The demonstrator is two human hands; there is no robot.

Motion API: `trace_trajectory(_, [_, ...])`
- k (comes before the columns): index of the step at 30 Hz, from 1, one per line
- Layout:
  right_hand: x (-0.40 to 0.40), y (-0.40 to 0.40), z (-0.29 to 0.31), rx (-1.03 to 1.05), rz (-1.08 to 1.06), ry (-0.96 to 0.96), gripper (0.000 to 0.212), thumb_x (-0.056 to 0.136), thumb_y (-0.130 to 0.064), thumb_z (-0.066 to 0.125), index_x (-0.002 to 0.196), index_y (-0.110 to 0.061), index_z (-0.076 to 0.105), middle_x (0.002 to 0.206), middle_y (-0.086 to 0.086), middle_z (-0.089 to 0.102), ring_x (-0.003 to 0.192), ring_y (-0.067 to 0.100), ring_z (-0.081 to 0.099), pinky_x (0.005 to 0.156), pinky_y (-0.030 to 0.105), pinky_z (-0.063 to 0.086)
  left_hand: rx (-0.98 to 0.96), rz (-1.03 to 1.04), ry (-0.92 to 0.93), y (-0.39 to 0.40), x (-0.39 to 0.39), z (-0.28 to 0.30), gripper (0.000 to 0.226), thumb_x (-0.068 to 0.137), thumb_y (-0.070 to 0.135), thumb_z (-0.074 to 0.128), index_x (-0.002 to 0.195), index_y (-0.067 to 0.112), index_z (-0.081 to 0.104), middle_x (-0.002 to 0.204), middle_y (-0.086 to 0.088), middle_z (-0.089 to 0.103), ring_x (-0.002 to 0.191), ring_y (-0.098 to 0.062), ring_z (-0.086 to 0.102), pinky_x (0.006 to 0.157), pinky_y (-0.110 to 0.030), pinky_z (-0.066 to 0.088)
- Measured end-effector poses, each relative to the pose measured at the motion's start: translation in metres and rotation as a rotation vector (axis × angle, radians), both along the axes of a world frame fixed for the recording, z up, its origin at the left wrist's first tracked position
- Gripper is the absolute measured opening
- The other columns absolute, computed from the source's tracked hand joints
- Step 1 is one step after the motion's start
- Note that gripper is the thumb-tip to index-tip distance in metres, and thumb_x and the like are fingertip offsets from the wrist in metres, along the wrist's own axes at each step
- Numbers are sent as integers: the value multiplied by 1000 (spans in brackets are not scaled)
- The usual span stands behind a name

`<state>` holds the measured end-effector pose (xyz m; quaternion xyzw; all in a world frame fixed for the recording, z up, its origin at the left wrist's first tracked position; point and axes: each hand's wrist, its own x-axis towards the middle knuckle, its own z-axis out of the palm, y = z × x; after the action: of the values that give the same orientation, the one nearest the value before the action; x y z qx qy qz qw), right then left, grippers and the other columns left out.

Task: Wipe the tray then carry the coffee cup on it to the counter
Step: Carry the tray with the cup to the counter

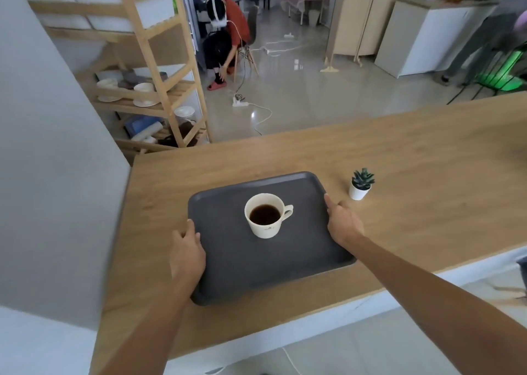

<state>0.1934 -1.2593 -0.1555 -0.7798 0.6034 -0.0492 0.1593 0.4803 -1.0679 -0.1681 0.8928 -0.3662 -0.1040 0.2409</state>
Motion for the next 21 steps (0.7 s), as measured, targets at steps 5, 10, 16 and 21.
trace_trajectory(5, [15,-31,-12,-3,-11,29,60,94,-8,36,149,-29,23,117,16,46,93,40,60,72,40,44,-6,2,20,-29,13,-14,45,100,22,33,144,14,33,108,-18,44,77,-28,49,74,-45,48])
trace_trajectory(10, [28,-56,-19,-18,-6,49,57,95,-10,36,147,-30,25,115,16,48,89,39,60,68,37,40,-21,-3,28,-54,28,-23,46,100,21,34,145,12,33,110,-19,45,85,-33,53,80,-47,50])
trace_trajectory(16, [34,-72,-27,-13,7,69,49,98,-13,35,144,-27,27,115,17,48,89,39,61,66,38,41,23,1,-12,-74,36,-29,47,100,22,35,146,12,33,110,-18,47,90,-35,54,79,-46,48])
trace_trajectory(21, [34,-79,-35,1,17,90,52,98,-12,37,147,-26,24,119,18,46,90,40,62,66,39,41,55,-2,-119,-81,36,-36,45,97,17,43,141,8,43,102,-22,52,82,-41,57,73,-47,48])
